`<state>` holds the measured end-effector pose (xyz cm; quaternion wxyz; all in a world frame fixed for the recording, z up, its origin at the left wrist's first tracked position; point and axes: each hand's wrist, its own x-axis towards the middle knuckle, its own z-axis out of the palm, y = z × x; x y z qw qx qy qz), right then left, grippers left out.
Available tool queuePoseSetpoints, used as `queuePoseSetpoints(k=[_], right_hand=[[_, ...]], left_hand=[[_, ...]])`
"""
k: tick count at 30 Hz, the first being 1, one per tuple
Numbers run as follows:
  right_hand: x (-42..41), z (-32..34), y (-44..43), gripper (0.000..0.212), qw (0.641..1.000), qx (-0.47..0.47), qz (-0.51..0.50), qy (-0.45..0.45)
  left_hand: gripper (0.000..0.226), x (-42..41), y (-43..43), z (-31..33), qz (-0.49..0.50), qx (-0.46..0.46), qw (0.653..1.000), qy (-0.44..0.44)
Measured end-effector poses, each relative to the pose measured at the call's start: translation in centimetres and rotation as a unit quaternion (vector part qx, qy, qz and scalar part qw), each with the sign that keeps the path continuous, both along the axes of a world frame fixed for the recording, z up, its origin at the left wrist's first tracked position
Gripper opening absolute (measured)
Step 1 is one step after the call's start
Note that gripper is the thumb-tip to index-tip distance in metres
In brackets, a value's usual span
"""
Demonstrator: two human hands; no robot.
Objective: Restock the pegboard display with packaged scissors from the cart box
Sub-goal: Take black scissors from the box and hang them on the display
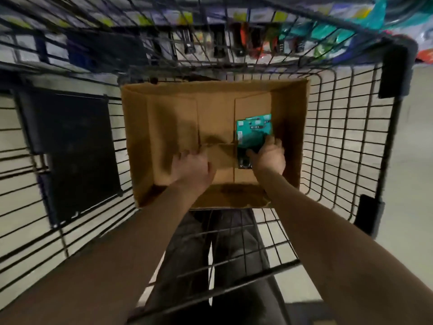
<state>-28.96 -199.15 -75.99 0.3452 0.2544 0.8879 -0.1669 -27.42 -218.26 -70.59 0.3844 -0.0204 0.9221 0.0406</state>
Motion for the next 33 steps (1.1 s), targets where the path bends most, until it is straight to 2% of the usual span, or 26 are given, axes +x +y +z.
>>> queuePoseSetpoints(k=[5, 9, 15, 21, 26, 30, 33], right_hand=[[0.2, -1.3, 0.5, 0.058, 0.985, -0.064, -0.149, 0.063], [-0.6, 0.3, 1.8, 0.043, 0.966, -0.107, -0.205, 0.113], [-1.8, 5.2, 3.2, 0.032, 0.932, -0.151, -0.274, 0.181], [-2.4, 8.1, 5.3, 0.025, 0.929, -0.108, -0.270, 0.229], [-2.4, 8.7, 7.4, 0.024, 0.920, -0.146, -0.289, 0.220], [-2.4, 8.4, 8.1, 0.027, 0.921, -0.171, -0.286, 0.201], [-2.2, 8.6, 8.6, 0.023, 0.911, -0.190, -0.313, 0.190]], left_hand=[[0.033, -1.1, 1.5, -1.7, 0.016, 0.062, 0.998, -0.009], [0.033, -1.9, 3.3, -2.3, 0.101, 0.127, 0.987, -0.018], [0.043, -3.4, 8.1, -4.8, 0.156, 0.154, 0.976, -0.013], [0.031, -3.0, 12.7, -9.0, 0.198, 0.144, 0.969, 0.033], [0.053, -3.2, 14.4, -9.7, 0.275, 0.174, 0.946, 0.020], [0.038, -3.0, 15.0, -10.8, 0.243, 0.146, 0.958, 0.035], [0.033, -2.8, 14.9, -11.2, 0.273, 0.182, 0.945, 0.017]])
